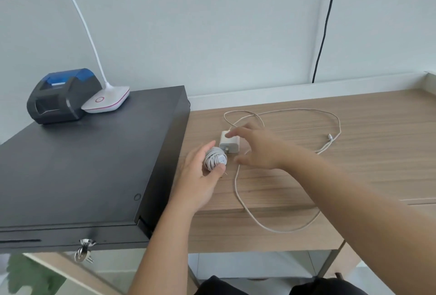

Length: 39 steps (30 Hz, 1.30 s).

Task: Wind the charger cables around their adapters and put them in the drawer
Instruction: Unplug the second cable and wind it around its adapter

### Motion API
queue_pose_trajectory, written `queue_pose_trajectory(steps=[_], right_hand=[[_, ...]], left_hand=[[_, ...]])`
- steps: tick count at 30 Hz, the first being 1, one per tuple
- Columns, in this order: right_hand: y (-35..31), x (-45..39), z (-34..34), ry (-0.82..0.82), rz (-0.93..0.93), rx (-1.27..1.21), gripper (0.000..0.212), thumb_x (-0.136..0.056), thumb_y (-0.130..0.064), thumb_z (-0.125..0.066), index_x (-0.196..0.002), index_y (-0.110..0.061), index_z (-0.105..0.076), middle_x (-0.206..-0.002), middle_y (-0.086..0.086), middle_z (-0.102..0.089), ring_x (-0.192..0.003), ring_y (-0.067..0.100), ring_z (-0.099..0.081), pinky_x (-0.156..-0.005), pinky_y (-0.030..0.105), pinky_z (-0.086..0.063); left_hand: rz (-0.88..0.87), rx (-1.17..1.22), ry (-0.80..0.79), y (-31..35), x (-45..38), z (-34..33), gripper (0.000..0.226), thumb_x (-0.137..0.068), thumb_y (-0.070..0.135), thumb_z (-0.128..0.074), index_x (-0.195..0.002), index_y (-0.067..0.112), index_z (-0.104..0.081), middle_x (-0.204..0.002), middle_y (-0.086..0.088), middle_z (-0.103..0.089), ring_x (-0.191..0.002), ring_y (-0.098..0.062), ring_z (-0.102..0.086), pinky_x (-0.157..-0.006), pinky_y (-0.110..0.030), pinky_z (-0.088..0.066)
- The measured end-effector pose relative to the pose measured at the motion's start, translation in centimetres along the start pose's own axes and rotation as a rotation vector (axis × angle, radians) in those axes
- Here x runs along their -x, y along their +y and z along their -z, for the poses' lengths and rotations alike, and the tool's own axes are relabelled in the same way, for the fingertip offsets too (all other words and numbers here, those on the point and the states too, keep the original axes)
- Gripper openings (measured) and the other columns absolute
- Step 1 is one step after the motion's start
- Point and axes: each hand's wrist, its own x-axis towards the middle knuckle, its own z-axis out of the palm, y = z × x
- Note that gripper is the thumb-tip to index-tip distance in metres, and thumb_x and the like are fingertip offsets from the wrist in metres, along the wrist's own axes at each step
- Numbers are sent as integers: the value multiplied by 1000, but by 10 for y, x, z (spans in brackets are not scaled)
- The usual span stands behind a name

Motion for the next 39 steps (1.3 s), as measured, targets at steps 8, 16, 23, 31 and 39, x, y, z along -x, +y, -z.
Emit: queue_pose_trajectory(steps=[8,16,23,31,39], right_hand=[[-16,37,-16,27,-82,66,23,-79,-49,-65,-99,-39,-70,-125,-8,-49,-124,23,-33,-108,42,-31],[-41,47,-28,281,-158,-534,17,-81,-44,-70,-90,-29,-71,-75,-11,-66,-69,1,-57,-64,17,-41],[-69,67,-29,536,-111,-1244,15,-80,-10,-76,-87,-22,-69,-74,4,-68,-70,12,-63,-68,23,-54],[-42,90,-22,687,60,-759,14,-81,-9,-74,-86,-23,-75,-83,-8,-74,-78,10,-66,-76,23,-53],[-34,96,-24,812,319,-394,12,-80,-6,-71,-88,-13,-75,-88,-4,-70,-82,11,-66,-74,23,-53]], left_hand=[[90,68,-35,-2,-8,2,53,-87,34,-70,-135,42,-47,-131,14,-56,-116,-2,-54,-101,-27,-43],[292,1133,75,40,5,-1,30,-97,21,-53,-117,2,-63,-107,-11,-72,-104,-24,-67,-97,-32,-49],[158,1292,67,64,23,-22,68,-82,32,-72,-133,-4,-47,-133,-41,-44,-117,-41,-48,-116,-54,-25],[146,1311,-53,81,35,-14,57,-84,45,-65,-126,11,-47,-125,-22,-62,-108,-33,-62,-85,-39,-58],[102,1197,-5,89,45,-22,2,-94,20,-49,-94,21,-51,-103,-14,-59,-70,-15,-58,-55,-22,-50]])
